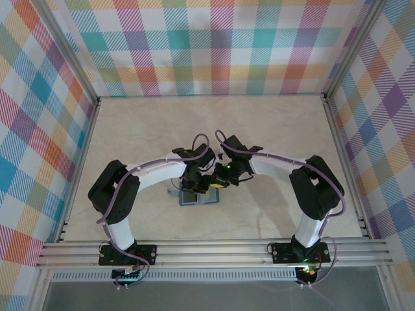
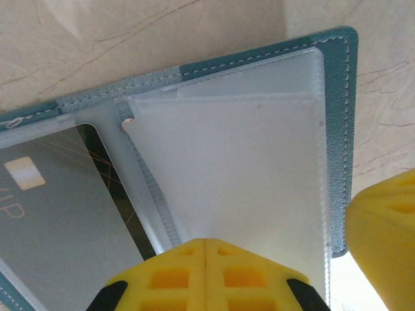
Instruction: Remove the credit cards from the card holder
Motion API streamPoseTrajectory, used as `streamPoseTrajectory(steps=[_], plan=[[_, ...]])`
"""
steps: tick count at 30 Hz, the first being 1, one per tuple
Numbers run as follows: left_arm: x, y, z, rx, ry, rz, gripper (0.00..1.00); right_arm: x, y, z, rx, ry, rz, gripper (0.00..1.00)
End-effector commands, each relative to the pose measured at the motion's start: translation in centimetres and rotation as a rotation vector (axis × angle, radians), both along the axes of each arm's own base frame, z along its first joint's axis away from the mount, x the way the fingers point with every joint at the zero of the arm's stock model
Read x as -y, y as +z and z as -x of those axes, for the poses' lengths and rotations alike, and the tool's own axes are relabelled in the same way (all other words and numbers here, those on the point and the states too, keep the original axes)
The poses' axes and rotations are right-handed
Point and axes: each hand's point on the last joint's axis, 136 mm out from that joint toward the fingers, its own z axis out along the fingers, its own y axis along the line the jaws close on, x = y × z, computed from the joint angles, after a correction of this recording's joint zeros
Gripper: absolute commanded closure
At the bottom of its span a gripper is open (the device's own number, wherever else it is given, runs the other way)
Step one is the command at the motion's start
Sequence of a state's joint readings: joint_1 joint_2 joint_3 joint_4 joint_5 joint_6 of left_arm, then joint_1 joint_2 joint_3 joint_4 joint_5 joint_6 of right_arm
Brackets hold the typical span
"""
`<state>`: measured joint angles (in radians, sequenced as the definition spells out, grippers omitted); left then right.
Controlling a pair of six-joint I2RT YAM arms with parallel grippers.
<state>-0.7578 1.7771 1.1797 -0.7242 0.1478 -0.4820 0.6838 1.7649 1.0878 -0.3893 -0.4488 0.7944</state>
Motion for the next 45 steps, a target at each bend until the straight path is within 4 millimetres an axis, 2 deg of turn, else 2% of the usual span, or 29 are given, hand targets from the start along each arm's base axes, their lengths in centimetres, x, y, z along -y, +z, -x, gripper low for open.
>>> streamPoseTrajectory(steps=[1, 16, 20, 26, 30, 35, 41, 45], plan=[[-0.1, 0.1, 0.3, -0.016, 0.014, 0.022, 0.98, -0.8, -0.5, 0.3, -0.041, -0.008, -0.043, 0.91], [0.3, -2.7, 0.9, -0.066, 0.061, 0.081, 1.0, 0.2, 0.3, -0.5, -0.016, -0.075, -0.04, 0.92], [0.3, -2.0, 0.5, -0.046, 0.071, 0.094, 1.0, -0.4, -0.4, -0.3, -0.052, -0.071, -0.073, 0.92], [-0.1, 0.3, -0.2, 0.01, 0.09, 0.117, 0.99, -1.0, -2.0, -0.2, -0.09, -0.072, -0.088, 0.92], [-1.0, 1.5, -0.4, 0.04, 0.105, 0.108, 0.98, -1.4, -2.6, -0.3, -0.107, -0.063, -0.096, 0.92], [-2.9, 2.3, -0.7, 0.068, 0.134, 0.081, 0.98, -1.7, -2.4, -0.3, -0.108, -0.05, -0.101, 0.89], [-5.2, 1.6, -0.6, 0.04, 0.173, 0.069, 0.98, -2.5, -1.4, -0.2, -0.083, -0.013, -0.086, 0.8], [-6.0, 1.1, -0.6, 0.021, 0.196, 0.086, 0.98, -3.5, -1.0, -0.1, -0.08, 0.011, -0.09, 0.78]])
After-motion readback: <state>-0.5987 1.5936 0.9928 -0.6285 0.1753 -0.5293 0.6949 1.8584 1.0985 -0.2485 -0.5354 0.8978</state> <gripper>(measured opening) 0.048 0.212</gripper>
